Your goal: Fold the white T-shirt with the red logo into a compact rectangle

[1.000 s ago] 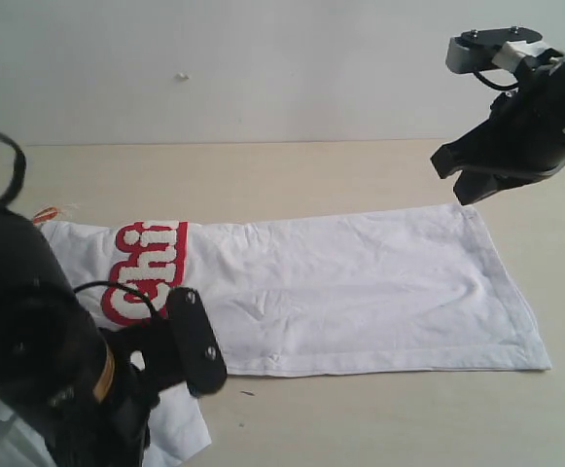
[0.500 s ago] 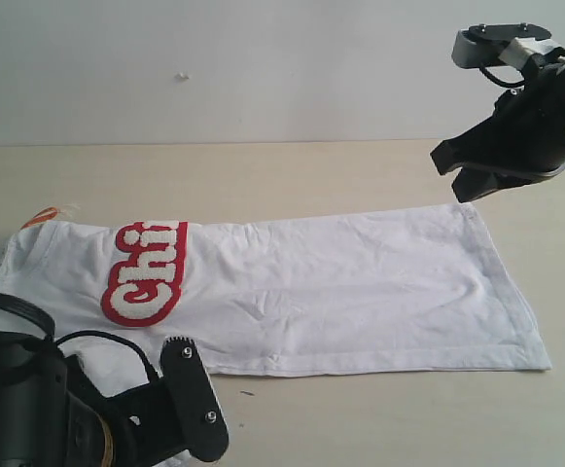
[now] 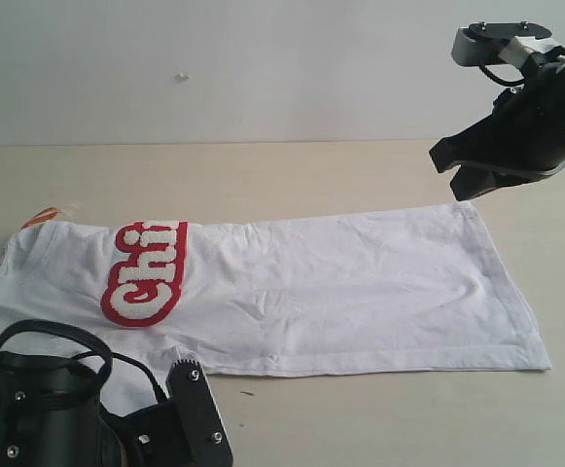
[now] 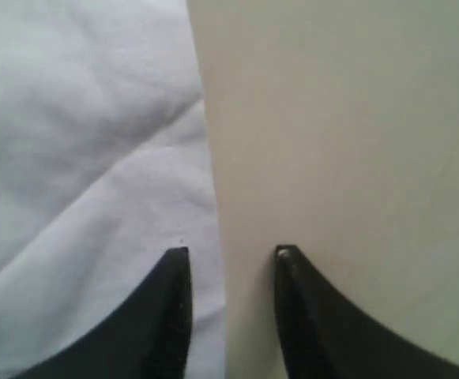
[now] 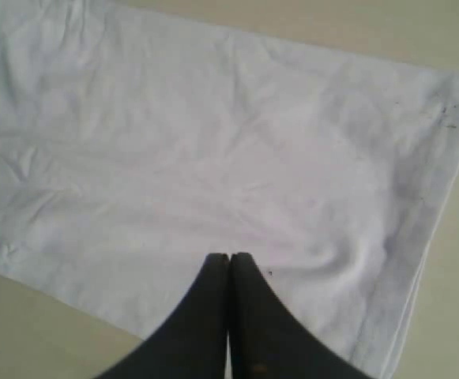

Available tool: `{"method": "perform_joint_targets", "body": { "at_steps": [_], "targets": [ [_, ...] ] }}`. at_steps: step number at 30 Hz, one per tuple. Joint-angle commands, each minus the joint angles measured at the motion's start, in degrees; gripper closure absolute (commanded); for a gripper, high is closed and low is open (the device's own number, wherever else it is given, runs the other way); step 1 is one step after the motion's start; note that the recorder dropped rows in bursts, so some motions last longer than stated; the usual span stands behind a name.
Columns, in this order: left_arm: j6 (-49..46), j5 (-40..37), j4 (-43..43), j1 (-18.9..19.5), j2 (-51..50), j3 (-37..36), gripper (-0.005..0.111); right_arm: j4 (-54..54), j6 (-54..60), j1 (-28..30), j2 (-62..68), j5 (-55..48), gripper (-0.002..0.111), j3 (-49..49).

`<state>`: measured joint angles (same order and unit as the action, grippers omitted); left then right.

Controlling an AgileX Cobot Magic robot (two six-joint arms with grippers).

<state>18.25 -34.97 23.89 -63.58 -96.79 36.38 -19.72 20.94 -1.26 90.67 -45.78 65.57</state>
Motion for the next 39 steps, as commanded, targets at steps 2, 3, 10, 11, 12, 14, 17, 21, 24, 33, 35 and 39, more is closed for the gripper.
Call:
{"method": "perform_joint_targets", "body": {
  "at_steps": [2,3,10,11,12,14,17,21,24,33,35,39],
  "targets": [
    [-0.09,-0.32,2.37,-0.35,-2.6,-0.36,0.094,-0.24,0.38,-0.12,-0.49,0.33,0.108,-0.12],
    [-0.09,-0.32,2.37,-0.35,-2.86,-0.36,0.098,-0.24,0.38,-0.12,-0.49,0.33,0.108,-0.12],
    [0.25,-1.13,3.95,-0.35,-2.89,-0.36,0.107,-0.24,0.38,-0.12,-0.49,0.44,0.108,-0.12],
    [0.82,-1.67,4.68,-0.35,-2.89,-0.36,0.107,-0.24,0.38,-0.12,-0.49,0.44,0.108,-0.12],
    [2.23,-2.17,5.92,-0.35,-2.89,-0.36,0.107,-0.24,0.38,-0.12,-0.49,0.44,0.108,-0.12],
    [4.48,-3.21,8.01,-0.35,-2.89,-0.36,0.107,-0.24,0.38,-0.12,-0.49,0.44,0.108,-0.12],
    [4.96,-2.89,8.72,-0.49,-1.82,-0.36,0.107,-0.24,0.38,-0.12,-0.49,0.44,0.108,-0.12],
    [4.96,-2.02,8.83,-0.49,1.75,-0.36,0.107,-0.24,0.38,-0.12,-0.49,0.55,0.108,-0.12],
    [4.96,-2.26,9.24,-0.49,5.16,-0.36,0.107,-0.24,0.38,-0.12,-0.49,0.68,0.108,-0.12],
    [-2.47,-1.31,-0.97,-0.36,8.75,-0.36,0.102,-0.24,0.38,-0.12,-0.49,0.55,0.108,-0.12],
    [-4.69,-1.59,-2.15,-0.36,8.38,-0.36,0.088,-0.24,0.38,-0.12,-0.49,0.55,0.108,-0.12],
    [-2.9,-0.93,-2.15,-0.36,7.91,-0.36,0.05,-0.24,0.38,-0.12,-0.49,0.55,0.108,-0.12]
  ]
}}
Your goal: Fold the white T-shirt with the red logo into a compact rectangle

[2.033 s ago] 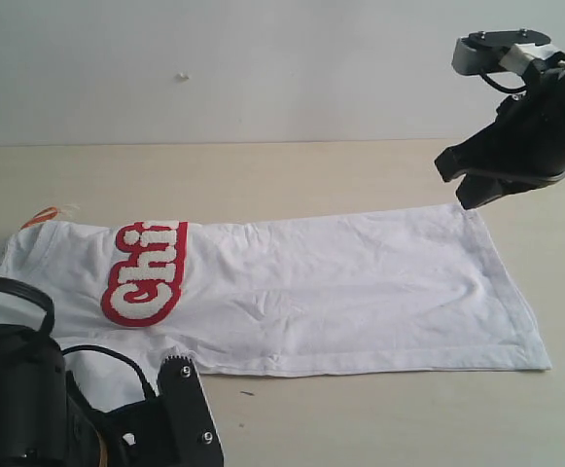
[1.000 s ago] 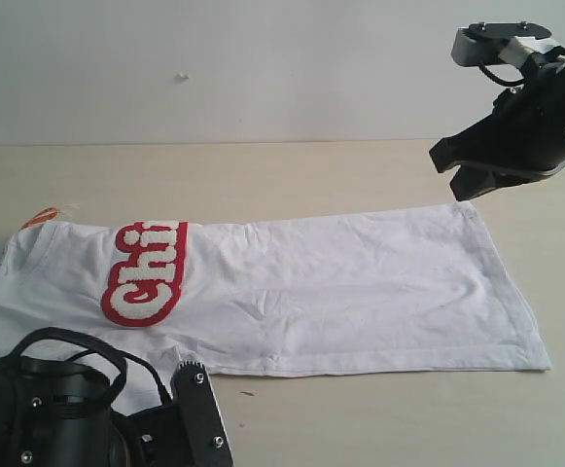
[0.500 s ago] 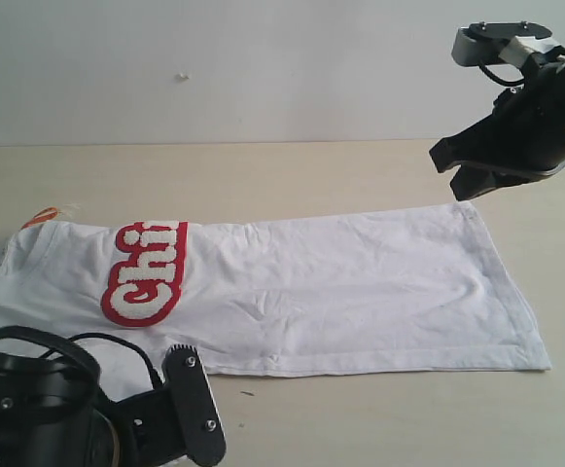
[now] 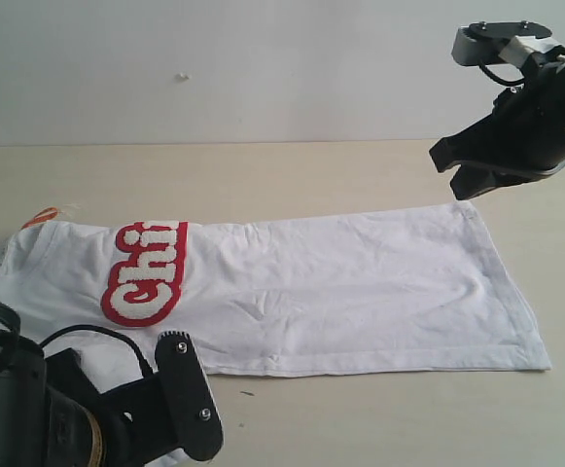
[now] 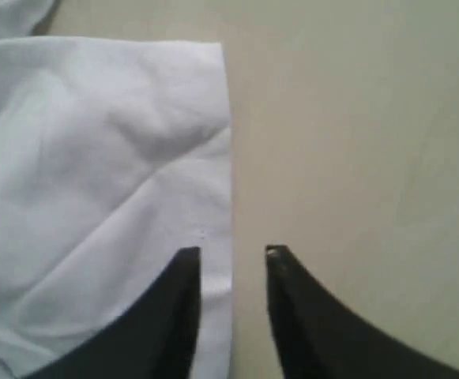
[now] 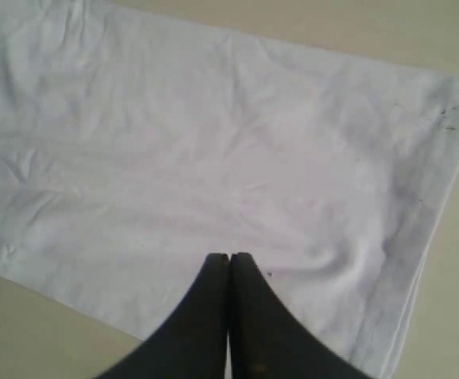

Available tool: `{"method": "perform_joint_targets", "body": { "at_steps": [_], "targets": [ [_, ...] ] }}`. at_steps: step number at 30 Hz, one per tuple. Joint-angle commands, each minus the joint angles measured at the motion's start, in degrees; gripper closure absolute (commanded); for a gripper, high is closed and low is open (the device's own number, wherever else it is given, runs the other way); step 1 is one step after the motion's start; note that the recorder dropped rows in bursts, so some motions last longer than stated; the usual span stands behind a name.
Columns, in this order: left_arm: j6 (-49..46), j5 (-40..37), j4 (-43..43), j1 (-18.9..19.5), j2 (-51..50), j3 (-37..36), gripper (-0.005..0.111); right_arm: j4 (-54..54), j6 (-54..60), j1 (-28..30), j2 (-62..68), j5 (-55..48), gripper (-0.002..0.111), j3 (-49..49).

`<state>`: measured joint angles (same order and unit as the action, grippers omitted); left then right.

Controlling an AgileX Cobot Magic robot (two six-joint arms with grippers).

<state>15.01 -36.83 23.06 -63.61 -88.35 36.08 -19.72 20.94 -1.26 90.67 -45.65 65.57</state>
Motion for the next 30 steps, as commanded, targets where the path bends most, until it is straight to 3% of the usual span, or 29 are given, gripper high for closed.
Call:
{"method": "perform_joint_targets", "body": {
  "at_steps": [1,7,14,18,27,30],
  "targets": [
    [0.43,1.06,-1.33,-0.34,-0.64,-0.07,0.051,-0.24,0.38,-0.12,-0.49,0.41,0.108,-0.12],
    [0.25,2.31,0.93,-0.34,-4.67,-0.07,0.072,-0.49,0.38,-0.12,-0.49,0.41,0.108,-0.12],
    [6.75,3.52,7.57,-0.34,-9.22,-0.07,0.059,-0.86,0.63,-0.12,-0.49,0.41,0.108,-0.12],
    [12.82,4.17,14.26,-0.34,-9.66,-0.07,0.06,-1.15,0.99,-0.12,-0.49,0.53,0.108,0.0],
    [13.53,5.04,14.64,-0.34,-11.9,-0.07,0.06,-1.25,0.99,-0.12,-0.49,0.53,0.108,0.0],
    [13.53,5.19,14.22,-0.34,-13.17,-0.07,0.069,-1.23,1.51,-0.12,-0.49,0.53,0.108,0.0]
  ]
}}
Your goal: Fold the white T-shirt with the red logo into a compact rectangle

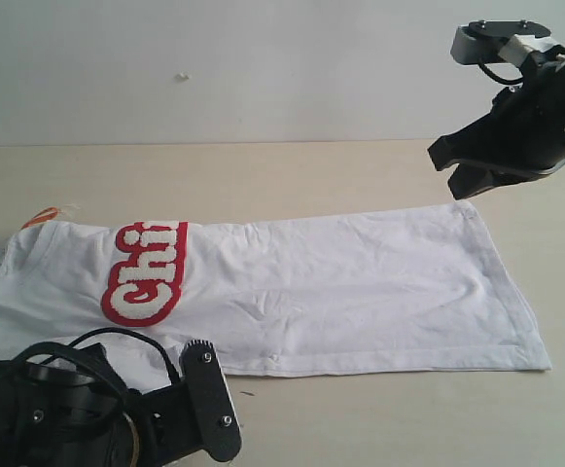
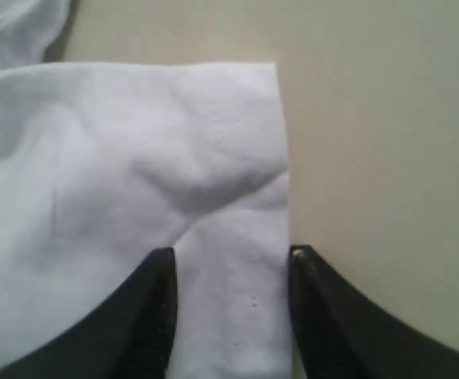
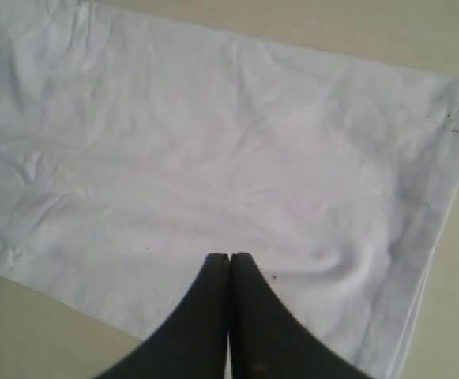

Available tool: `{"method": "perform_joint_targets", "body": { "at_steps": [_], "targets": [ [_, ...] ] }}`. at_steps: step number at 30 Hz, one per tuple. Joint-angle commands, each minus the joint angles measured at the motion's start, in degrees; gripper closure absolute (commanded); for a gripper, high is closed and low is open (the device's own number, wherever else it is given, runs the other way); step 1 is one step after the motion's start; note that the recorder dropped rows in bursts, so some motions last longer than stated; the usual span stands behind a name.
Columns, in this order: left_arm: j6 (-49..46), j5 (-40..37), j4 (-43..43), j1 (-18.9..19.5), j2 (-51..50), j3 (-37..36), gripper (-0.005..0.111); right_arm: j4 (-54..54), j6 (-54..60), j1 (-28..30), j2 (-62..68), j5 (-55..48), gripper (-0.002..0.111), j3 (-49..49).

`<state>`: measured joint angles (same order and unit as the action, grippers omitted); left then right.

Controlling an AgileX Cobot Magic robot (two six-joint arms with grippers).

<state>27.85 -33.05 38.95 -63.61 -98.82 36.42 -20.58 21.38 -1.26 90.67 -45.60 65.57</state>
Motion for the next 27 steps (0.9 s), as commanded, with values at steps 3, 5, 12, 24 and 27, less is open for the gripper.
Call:
{"method": "perform_joint_targets", "body": {
  "at_steps": [3,5,12,24,27],
  "targets": [
    [0.68,1.29,-1.68,-0.34,-3.49,-0.41,0.092,-0.37,1.07,-0.12,-0.49,0.48,0.108,0.0],
    [0.68,1.29,-1.68,-0.34,-3.77,-0.41,0.107,-0.37,1.17,-0.12,-0.49,0.6,0.108,0.0],
    [-0.74,0.28,-2.32,-0.46,-1.36,0.12,0.107,-0.37,1.43,-0.12,-0.49,0.97,0.108,0.0],
    [-1.7,-4.62,0.93,0.76,7.62,0.36,0.107,-0.37,1.43,-0.12,-0.7,0.85,0.108,0.0],
    [-1.8,-5.16,2.51,2.59,9.4,1.12,0.107,-0.61,1.43,-0.12,-0.7,0.85,0.108,0.0]
  ]
}}
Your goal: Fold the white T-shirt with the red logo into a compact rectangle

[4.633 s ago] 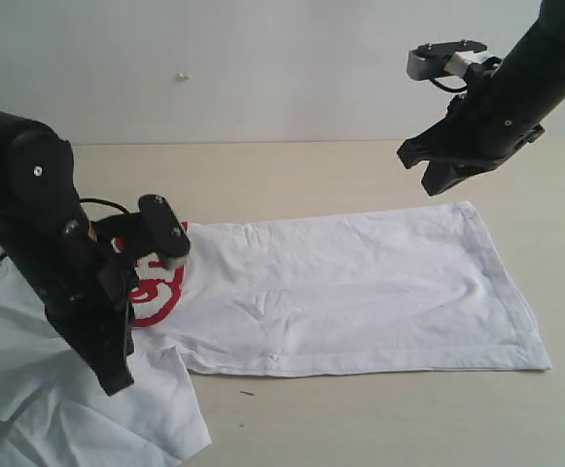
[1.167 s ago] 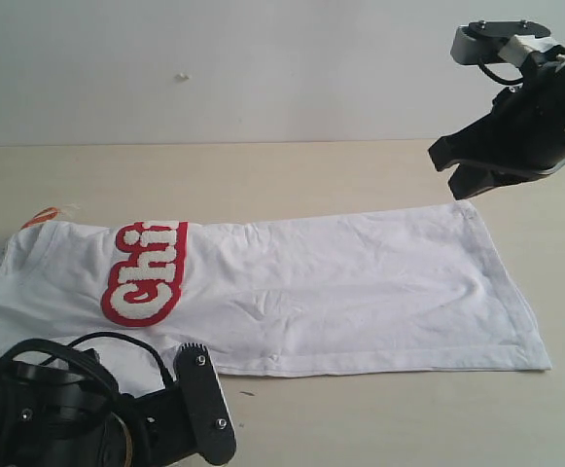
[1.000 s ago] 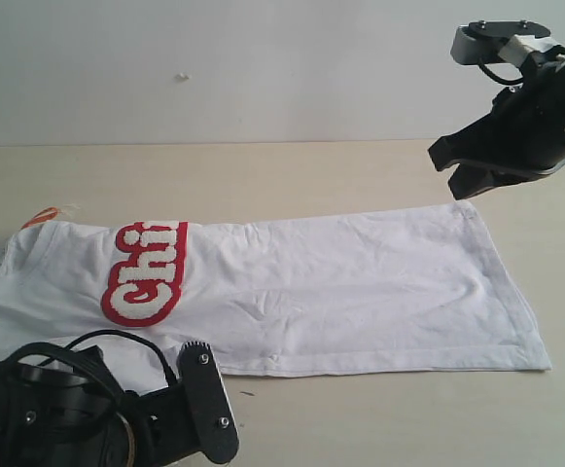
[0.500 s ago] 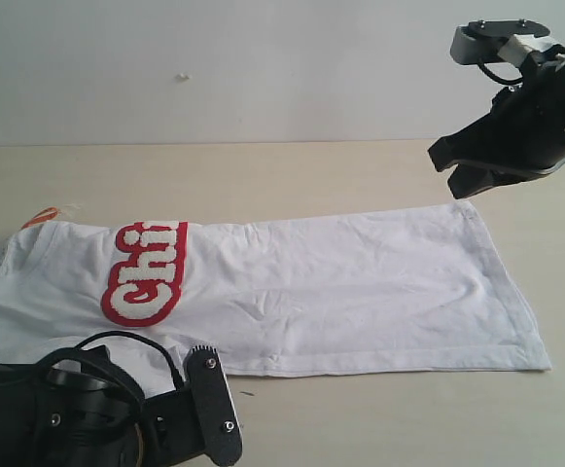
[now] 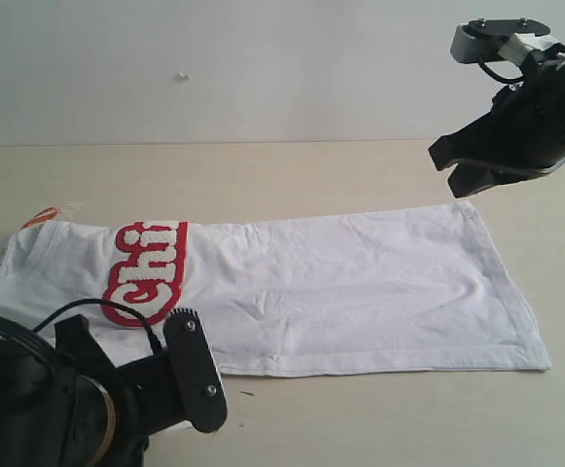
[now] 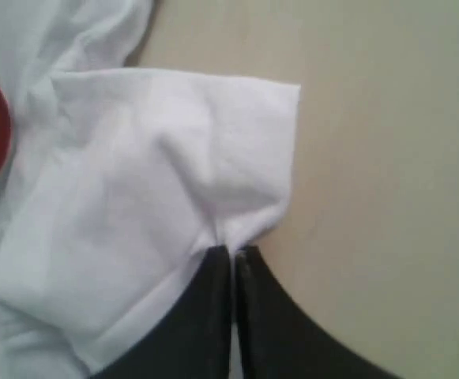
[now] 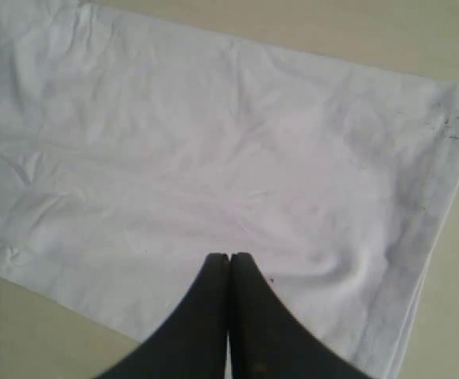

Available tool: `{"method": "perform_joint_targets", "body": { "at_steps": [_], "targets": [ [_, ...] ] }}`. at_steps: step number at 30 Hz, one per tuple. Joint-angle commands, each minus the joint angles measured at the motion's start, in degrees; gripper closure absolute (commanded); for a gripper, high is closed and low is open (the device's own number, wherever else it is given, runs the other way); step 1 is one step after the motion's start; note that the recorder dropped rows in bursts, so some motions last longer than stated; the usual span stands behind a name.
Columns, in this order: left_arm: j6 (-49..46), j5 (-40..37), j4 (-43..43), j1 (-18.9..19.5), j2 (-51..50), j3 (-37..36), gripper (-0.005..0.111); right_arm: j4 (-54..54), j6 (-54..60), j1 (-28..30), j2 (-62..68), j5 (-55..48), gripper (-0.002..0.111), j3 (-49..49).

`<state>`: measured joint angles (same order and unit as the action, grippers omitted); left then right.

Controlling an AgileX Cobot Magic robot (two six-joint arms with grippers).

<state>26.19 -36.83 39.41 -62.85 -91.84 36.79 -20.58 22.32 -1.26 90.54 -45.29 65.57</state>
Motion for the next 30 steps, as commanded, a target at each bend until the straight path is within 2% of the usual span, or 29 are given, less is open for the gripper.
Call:
{"method": "perform_joint_targets", "body": {
  "at_steps": [1,6,9,12,17,20,21,23,25,27,28,29,30],
  "targets": [
    [-0.75,-1.48,2.45,2.52,2.97,1.29,0.107,-0.61,0.49,-0.12,-0.57,0.54,0.108,0.0],
    [-6.31,-2.94,5.71,5.69,4.79,5.14,0.107,-1.03,0.62,-0.12,-0.57,0.67,0.108,0.0],
    [-11.26,-6.24,8.94,9.0,4.68,8.09,0.107,-1.08,0.75,-0.12,-0.57,0.67,0.108,0.0],
    [-17.66,-5.25,9.55,13.2,4.58,9.5,0.107,-1.31,1.23,-0.12,-0.57,1.16,0.108,0.0],
    [-23.09,5.83,11.58,20.85,4.58,10.44,0.107,-1.31,1.23,-0.12,-0.57,1.54,0.108,0.12],
    [-27.76,15.5,14.91,24.47,4.45,10.44,0.107,-1.31,1.23,-0.12,-0.57,1.78,0.108,0.12],
    [-31.1,23.53,16.85,26.51,4.23,10.44,0.107,-1.31,1.23,-0.12,-0.57,1.78,0.108,0.12],
    [-34.97,34.07,17.42,30.3,2.68,10.53,0.107,-1.31,1.23,-0.12,-0.57,1.64,0.108,0.12],
    [-34.97,36.1,16.89,33.22,0.39,10.53,0.106,-1.31,1.23,-0.12,-0.57,1.52,0.108,0.12],
    [-34.97,35.86,16.75,34.48,-1.9,10.53,0.095,-1.31,1.23,-0.12,-0.57,1.52,0.108,0.12],
    [-35.19,36.12,17.14,34.92,-2.6,10.53,0.084,-1.46,1.23,-0.12,-0.57,1.52,0.108,0.12],
    [-36.44,35.85,17.38,34.94,-3.01,10.53,0.067,-1.46,1.23,-0.12,-0.57,1.52,0.108,0.12],
    [-37.08,35.87,17.38,34.94,-3.01,10.53,0.059,-1.46,1.23,-0.12,-0.57,1.52,0.108,0.12]
  ]
}}
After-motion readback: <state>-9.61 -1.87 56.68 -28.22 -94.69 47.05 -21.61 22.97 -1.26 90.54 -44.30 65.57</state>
